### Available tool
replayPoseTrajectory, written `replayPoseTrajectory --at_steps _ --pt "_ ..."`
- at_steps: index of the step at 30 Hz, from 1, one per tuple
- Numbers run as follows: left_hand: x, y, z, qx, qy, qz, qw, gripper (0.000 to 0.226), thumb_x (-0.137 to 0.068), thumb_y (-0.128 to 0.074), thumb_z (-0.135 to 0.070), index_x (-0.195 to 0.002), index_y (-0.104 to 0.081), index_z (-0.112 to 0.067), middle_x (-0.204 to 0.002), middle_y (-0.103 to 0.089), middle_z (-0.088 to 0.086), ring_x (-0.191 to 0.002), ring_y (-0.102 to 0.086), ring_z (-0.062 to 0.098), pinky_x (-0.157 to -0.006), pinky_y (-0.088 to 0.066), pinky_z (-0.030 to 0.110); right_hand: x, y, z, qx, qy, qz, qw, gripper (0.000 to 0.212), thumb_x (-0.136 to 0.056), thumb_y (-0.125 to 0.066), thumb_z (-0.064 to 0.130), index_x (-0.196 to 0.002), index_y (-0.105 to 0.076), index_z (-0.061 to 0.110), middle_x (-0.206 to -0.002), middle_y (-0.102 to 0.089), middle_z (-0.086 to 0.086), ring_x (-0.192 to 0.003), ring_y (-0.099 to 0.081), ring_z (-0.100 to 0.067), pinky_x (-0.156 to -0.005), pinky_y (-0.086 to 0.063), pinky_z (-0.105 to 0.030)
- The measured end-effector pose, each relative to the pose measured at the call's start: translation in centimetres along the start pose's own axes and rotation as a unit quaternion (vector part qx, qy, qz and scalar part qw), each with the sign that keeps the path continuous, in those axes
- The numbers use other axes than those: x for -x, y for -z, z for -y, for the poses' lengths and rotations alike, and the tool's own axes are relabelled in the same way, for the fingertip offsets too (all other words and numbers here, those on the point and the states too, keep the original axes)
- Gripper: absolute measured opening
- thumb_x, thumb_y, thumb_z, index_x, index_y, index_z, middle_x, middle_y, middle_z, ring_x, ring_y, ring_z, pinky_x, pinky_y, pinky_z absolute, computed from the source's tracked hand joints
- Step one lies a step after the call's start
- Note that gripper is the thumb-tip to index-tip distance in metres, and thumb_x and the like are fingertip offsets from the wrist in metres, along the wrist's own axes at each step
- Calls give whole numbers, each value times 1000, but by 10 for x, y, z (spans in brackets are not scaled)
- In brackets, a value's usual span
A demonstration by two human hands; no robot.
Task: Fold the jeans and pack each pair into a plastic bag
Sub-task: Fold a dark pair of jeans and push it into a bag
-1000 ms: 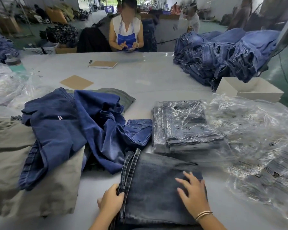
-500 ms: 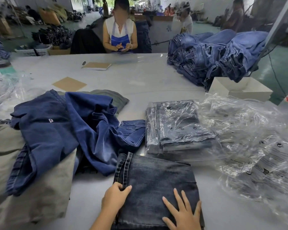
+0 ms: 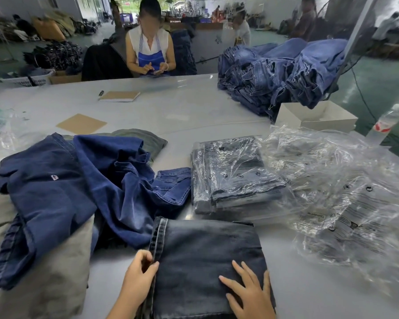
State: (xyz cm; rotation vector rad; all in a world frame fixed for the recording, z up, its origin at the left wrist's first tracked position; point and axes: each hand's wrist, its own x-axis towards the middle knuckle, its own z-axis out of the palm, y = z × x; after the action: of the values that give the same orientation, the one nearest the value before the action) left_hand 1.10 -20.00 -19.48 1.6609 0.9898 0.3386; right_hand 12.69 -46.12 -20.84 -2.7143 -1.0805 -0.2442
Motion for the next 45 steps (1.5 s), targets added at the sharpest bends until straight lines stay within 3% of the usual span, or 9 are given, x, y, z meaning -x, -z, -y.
replayPoseTrajectory --at_steps 5,8,12,16,18,20,26,34,45 --pt "8 -6 12 -144 64 -61 986 24 -79 -68 5 -95 -57 -8 -93 -61 18 -82 -58 32 -82 -43 37 3 7 -5 -3 -76 11 997 52 -55 -72 57 -104 -73 38 -124 -64 -8 -144 -5 -12 -68 -49 -65" --pt "13 -26 -4 -259 18 -106 960 57 -71 -65 9 -126 -56 -6 -120 -50 21 -106 -53 41 -93 -42 48 -2 5 -9 27 -82 88 992 64 -71 -57 67 -130 -52 44 -145 -39 -22 -137 12 -6 -86 -45 -65" --pt "19 -64 -20 -379 -236 -117 887 75 -52 -81 -3 -125 -62 -5 -130 -52 28 -108 -56 47 -85 -49 56 -7 0 -25 -3 -24 108 994 65 -65 -61 73 -122 -60 42 -139 -46 -18 -147 1 -18 -81 -54 -28" --pt "36 -108 -17 -478 -339 12 810 50 -91 -34 -46 -130 -59 -28 -142 -48 9 -142 -20 28 -110 -9 38 -30 -2 -47 -73 -8 213 974 60 -89 -36 66 -145 -23 49 -157 12 -2 -148 1 -18 -117 -9 -44" --pt "36 -122 -10 -480 -310 32 820 56 -97 -18 -50 -127 -61 -31 -138 -54 5 -148 8 15 -114 3 38 -46 5 -61 -121 -11 208 971 48 -91 -40 58 -136 -45 42 -156 -24 4 -143 -22 -14 -116 -13 -46" --pt "34 -129 -7 -465 -288 37 836 53 -92 -27 -49 -124 -64 -30 -135 -58 5 -146 14 8 -116 7 37 -72 24 -78 -167 -18 77 983 24 -90 -55 40 -94 -73 23 -105 -68 -2 -100 -60 -20 -87 -44 -30" --pt "21 -143 -11 -434 -265 13 861 59 -69 -42 -48 -120 -67 -31 -137 -55 4 -146 6 3 -116 6 33 -183 67 -148 -202 -173 -105 958 14 -91 -57 8 -90 -67 -2 -89 -54 -7 -78 -48 -19 -70 -42 -23" --pt "1 -132 -24 -420 -270 72 864 46 -64 -46 -55 -104 -68 -50 -116 -67 -11 -107 -45 7 -78 -28 26 -268 58 -200 -112 -279 123 946 50 -95 -36 -1 -145 -30 5 -158 -9 -11 -138 -30 -36 -110 -30 -42" --pt "-5 -132 -25 -401 -245 93 878 47 -63 -49 -51 -106 -68 -48 -120 -65 -13 -107 -46 6 -79 -30 26 -289 57 -211 73 -276 176 942 26 -94 -46 13 -104 -70 15 -108 -66 -9 -95 -63 -28 -73 -44 -32"
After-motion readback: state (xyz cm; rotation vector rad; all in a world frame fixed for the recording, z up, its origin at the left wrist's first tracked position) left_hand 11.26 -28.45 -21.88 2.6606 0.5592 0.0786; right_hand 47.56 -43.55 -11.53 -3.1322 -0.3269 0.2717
